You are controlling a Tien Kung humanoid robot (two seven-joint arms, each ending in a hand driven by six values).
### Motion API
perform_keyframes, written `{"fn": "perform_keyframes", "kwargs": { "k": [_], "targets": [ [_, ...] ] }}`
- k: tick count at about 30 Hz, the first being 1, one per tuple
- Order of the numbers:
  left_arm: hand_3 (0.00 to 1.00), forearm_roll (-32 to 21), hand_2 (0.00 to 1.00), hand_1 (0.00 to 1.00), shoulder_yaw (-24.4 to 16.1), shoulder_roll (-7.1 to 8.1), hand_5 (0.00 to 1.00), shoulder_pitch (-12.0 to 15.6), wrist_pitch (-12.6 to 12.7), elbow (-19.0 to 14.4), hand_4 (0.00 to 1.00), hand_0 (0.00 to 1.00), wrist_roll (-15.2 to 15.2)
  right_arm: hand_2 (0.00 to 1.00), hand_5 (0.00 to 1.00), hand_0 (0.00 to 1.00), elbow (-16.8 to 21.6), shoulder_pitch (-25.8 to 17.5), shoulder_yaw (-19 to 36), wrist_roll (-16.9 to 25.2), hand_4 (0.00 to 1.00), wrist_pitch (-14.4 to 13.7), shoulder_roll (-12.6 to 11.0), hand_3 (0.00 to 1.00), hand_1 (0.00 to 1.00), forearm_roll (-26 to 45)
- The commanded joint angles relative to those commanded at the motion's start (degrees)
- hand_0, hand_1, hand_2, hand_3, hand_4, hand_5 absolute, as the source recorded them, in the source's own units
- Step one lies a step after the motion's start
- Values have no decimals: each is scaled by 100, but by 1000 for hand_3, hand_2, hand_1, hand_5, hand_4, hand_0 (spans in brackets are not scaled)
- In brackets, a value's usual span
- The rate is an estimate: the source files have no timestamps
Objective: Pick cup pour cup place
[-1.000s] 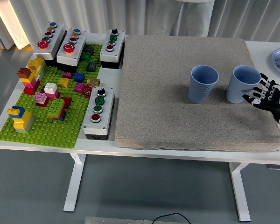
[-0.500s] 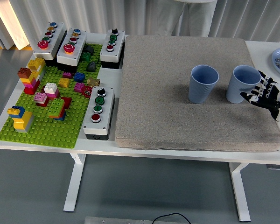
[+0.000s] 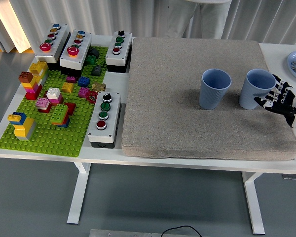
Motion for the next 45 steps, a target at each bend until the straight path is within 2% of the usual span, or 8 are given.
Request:
{"fn": "perform_keyframes", "kwargs": {
  "k": [10, 14, 15, 20, 21, 26, 27, 45],
  "targets": [
    [643, 59, 853, 793, -18, -52, 939, -35, -10, 0, 546, 742, 19, 968, 166, 925, -91, -35, 70, 192, 843, -77, 27, 989, 874, 45],
    [643, 54, 853, 793, -8, -54, 939, -42, -12, 0, 546, 742, 21, 968, 166, 925, -202, -59, 30, 237, 843, -19, 68, 989, 874, 146],
    [643, 49, 853, 793, 4, -52, 937, -45, -15, 0, 545, 742, 21, 998, 477, 942, -241, -60, 13, 234, 913, -22, 82, 994, 916, 210],
    [643, 7, 853, 793, 50, -48, 937, -45, -17, 0, 545, 742, 15, 998, 477, 942, -352, -76, -11, 92, 913, -154, 124, 994, 916, 240],
    [643, -5, 853, 793, 63, -47, 937, -45, -17, 0, 546, 742, 13, 998, 700, 967, -373, -86, -9, 67, 936, -163, 130, 998, 937, 168],
    [643, -23, 853, 793, 85, -46, 937, -37, -17, 0, 546, 742, 10, 998, 700, 967, -439, -117, -37, -9, 936, -174, 153, 998, 937, 8],
    [643, -27, 853, 793, 91, -46, 935, -38, -18, 0, 545, 742, 10, 998, 737, 970, -442, -119, -46, -11, 939, -174, 157, 998, 940, 5],
    [642, -99, 853, 793, 198, -30, 936, -9, -35, 0, 547, 742, 8, 998, 712, 968, -289, -193, -129, 17, 931, -249, 206, 998, 940, 13]
  ]
}}
